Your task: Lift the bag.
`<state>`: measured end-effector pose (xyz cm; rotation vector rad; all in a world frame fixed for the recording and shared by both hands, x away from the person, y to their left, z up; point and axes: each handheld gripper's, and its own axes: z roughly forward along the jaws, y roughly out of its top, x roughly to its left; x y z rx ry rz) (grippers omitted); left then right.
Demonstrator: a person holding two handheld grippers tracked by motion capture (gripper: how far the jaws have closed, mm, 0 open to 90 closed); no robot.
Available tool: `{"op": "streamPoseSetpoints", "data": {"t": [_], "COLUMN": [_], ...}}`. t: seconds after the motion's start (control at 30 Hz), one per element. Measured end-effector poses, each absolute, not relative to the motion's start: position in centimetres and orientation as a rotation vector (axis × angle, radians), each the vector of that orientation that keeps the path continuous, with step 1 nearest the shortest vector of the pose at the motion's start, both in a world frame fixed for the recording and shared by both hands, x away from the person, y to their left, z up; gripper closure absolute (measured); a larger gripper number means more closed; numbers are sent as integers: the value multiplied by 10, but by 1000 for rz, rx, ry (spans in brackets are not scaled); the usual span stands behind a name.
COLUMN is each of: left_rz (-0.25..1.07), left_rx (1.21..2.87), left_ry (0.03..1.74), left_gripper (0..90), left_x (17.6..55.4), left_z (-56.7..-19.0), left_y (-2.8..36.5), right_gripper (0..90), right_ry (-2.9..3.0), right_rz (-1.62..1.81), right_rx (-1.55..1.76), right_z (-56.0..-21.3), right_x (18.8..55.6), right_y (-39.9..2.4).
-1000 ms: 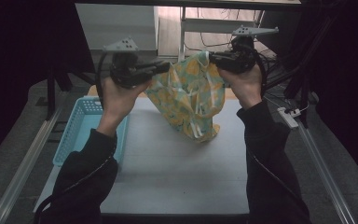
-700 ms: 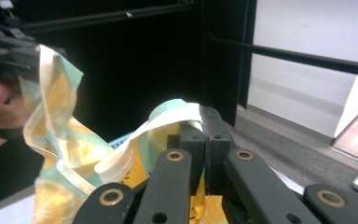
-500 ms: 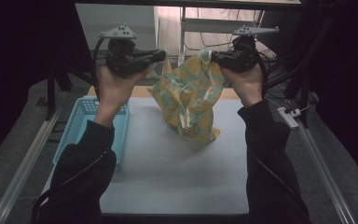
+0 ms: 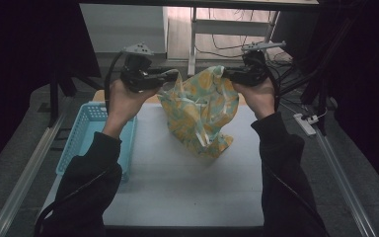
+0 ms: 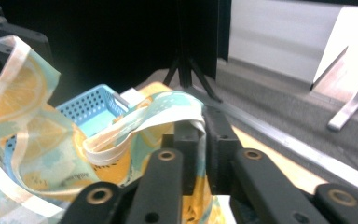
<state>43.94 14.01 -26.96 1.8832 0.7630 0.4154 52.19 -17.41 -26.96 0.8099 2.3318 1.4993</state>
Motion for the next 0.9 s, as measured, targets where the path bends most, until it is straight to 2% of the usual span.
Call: {"op": "streamPoseSetpoints", "data": {"t": [0.1, 0.23, 0.33, 0.37, 0.4, 0.5, 0.63, 0.73, 0.8, 0.9], "left_rz": [393, 373, 362, 355, 346, 336, 295, 272, 260, 266], "left_rx": [1923, 1959, 1977, 1979, 1974, 1958, 1935, 1914, 1908, 1927], "left_ry": [807, 872, 899, 903, 905, 904, 894, 885, 878, 869], "left_gripper": [719, 709, 675, 628, 628, 570, 458, 331, 230, 142], "left_x": [446, 461, 469, 472, 473, 472, 471, 467, 462, 452], "left_z": [-282, -303, -314, -318, -321, -325, -326, -326, -326, -330], "left_y": [139, 139, 139, 140, 141, 144, 148, 150, 151, 154], "right_gripper": [802, 731, 691, 629, 629, 549, 422, 344, 312, 256], "right_ry": [2340, 2375, 2383, 2392, 2392, 2405, 2425, 2431, 2429, 2428], "right_rz": [1494, 1444, 1433, 1419, 1419, 1383, 1389, 1381, 1381, 1391], "right_rx": [833, 911, 931, 949, 949, 965, 955, 939, 932, 920], "right_z": [-278, -300, -308, -314, -314, -322, -328, -332, -335, -339], "right_x": [524, 532, 534, 535, 535, 534, 527, 522, 518, 511], "right_y": [-175, -175, -177, -180, -180, -186, -196, -203, -207, -213]}}
